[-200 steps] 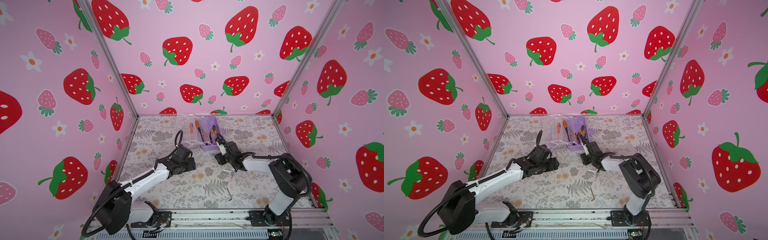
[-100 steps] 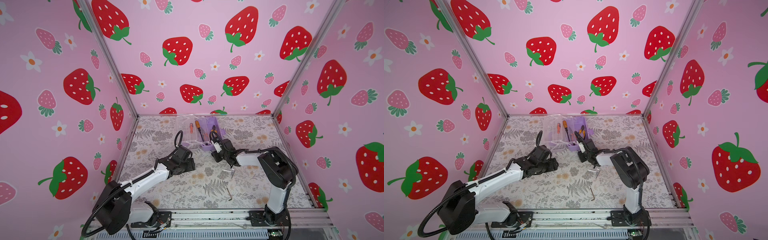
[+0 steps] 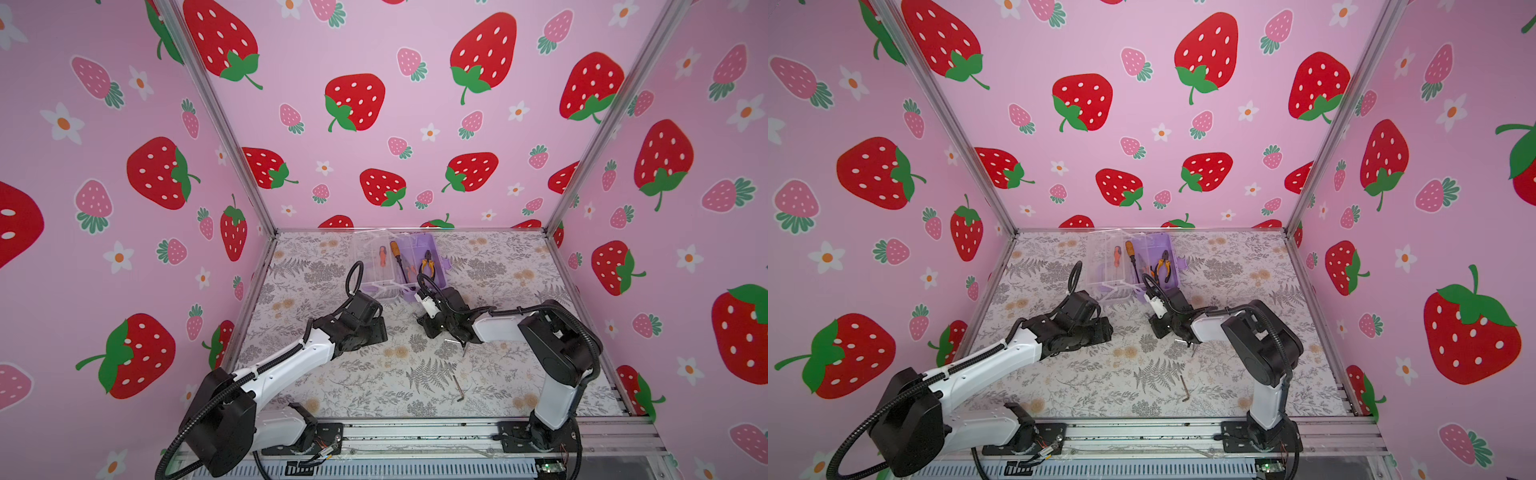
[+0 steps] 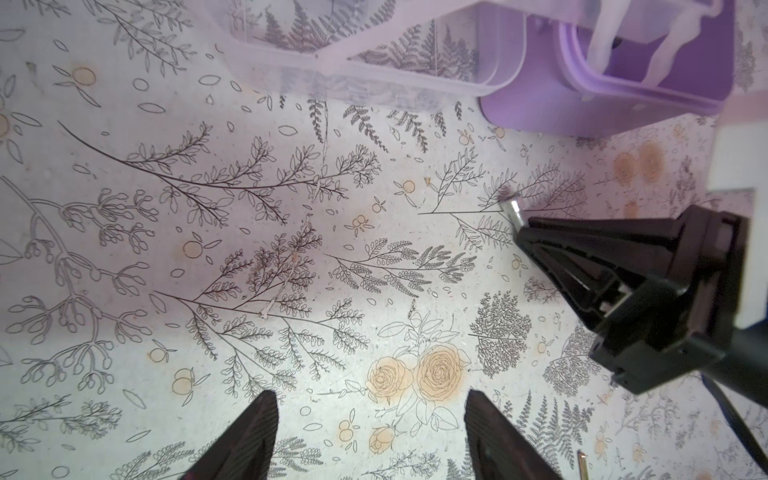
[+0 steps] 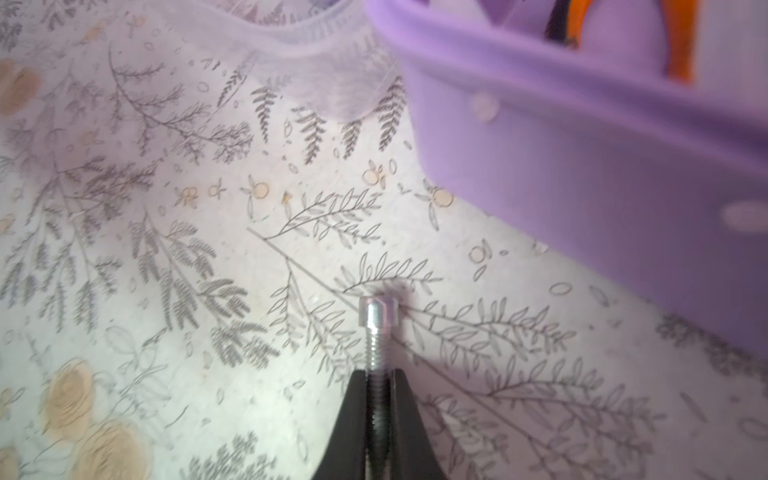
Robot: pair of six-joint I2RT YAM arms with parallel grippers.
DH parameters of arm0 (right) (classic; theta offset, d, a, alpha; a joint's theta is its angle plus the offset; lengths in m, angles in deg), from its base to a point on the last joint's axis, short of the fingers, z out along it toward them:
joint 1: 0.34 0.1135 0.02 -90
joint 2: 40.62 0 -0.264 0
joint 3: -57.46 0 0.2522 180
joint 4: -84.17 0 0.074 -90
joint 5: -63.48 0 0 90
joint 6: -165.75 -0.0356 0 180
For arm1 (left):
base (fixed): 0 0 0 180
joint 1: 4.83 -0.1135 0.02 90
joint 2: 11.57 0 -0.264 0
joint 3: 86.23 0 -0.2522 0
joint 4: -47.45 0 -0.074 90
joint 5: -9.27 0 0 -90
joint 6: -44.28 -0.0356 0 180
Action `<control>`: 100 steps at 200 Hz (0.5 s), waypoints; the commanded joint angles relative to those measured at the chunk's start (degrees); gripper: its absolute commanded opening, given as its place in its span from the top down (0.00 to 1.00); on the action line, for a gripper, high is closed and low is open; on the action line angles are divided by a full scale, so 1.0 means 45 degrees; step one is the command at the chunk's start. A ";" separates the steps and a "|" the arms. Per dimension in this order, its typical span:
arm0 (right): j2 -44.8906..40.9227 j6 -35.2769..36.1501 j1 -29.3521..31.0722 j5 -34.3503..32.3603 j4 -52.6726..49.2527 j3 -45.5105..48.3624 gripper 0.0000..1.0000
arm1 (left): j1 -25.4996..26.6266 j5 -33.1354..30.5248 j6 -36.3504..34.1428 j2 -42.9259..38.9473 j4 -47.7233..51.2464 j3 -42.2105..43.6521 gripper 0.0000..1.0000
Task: Pack the tool kit
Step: 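Grasp the silver bolt with the right gripper and carry it over the box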
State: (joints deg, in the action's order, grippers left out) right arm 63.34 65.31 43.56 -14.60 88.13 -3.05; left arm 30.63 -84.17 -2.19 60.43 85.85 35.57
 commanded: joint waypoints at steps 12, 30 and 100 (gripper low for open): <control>-0.1448 -0.0787 0.0111 0.1040 -0.0543 0.0553 1.00 | -0.0200 -0.0712 -0.0313 -0.0628 0.0868 -0.0552 0.26; -0.2421 -0.0994 0.0118 0.1529 -0.0734 0.0325 1.00 | -0.0631 -0.0880 -0.0414 -0.1231 0.1158 -0.0446 0.26; -0.3191 -0.2315 0.0294 0.2094 -0.1798 -0.2972 1.00 | -0.2594 -0.0992 -0.0549 -0.4088 0.1481 0.0491 0.25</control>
State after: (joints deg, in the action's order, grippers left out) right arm 47.65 57.83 44.30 -5.90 82.42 -9.10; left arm 20.38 -86.73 -3.92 44.50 90.16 36.11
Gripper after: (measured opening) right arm 0.104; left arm 0.749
